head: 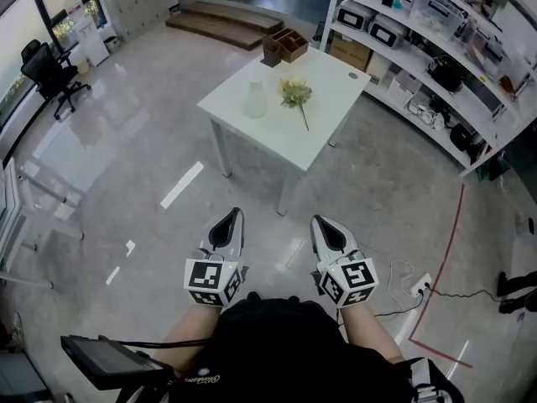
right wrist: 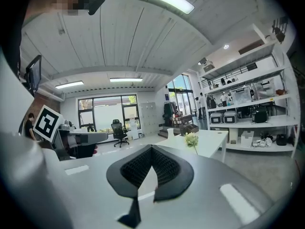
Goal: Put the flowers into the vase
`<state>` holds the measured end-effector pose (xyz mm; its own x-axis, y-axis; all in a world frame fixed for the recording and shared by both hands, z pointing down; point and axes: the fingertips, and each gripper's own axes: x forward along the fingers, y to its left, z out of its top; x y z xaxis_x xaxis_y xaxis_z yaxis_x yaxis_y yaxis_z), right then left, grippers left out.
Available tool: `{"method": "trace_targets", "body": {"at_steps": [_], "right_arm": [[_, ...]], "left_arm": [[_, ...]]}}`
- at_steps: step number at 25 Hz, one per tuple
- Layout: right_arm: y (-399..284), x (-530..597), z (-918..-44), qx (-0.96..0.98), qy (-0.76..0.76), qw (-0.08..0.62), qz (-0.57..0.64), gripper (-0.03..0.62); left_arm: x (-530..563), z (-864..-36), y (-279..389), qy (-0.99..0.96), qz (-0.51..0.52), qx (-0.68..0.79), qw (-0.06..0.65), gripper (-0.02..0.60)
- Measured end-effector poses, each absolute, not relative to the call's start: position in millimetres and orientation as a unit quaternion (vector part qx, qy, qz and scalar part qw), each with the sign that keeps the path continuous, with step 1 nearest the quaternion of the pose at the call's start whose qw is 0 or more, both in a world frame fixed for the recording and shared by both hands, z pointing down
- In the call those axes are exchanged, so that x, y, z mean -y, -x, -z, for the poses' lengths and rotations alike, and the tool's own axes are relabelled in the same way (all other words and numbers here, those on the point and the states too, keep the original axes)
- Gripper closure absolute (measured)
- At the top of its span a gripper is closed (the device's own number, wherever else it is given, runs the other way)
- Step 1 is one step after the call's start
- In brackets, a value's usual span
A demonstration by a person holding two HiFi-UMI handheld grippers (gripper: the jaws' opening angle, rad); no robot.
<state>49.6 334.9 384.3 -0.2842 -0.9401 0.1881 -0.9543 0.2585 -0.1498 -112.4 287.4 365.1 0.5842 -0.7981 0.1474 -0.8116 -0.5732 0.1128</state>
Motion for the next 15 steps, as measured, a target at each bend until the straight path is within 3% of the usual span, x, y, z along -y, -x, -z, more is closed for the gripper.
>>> {"method": "trace_targets", "body": {"at_steps": [15], "right_arm": [[-21, -294, -401, 0.774, -0.617, 0.043, -0.137, 0.595]], "left_arm": [[-242, -391, 150, -0.891, -0.058, 0.437, 0.109, 0.575]]}}
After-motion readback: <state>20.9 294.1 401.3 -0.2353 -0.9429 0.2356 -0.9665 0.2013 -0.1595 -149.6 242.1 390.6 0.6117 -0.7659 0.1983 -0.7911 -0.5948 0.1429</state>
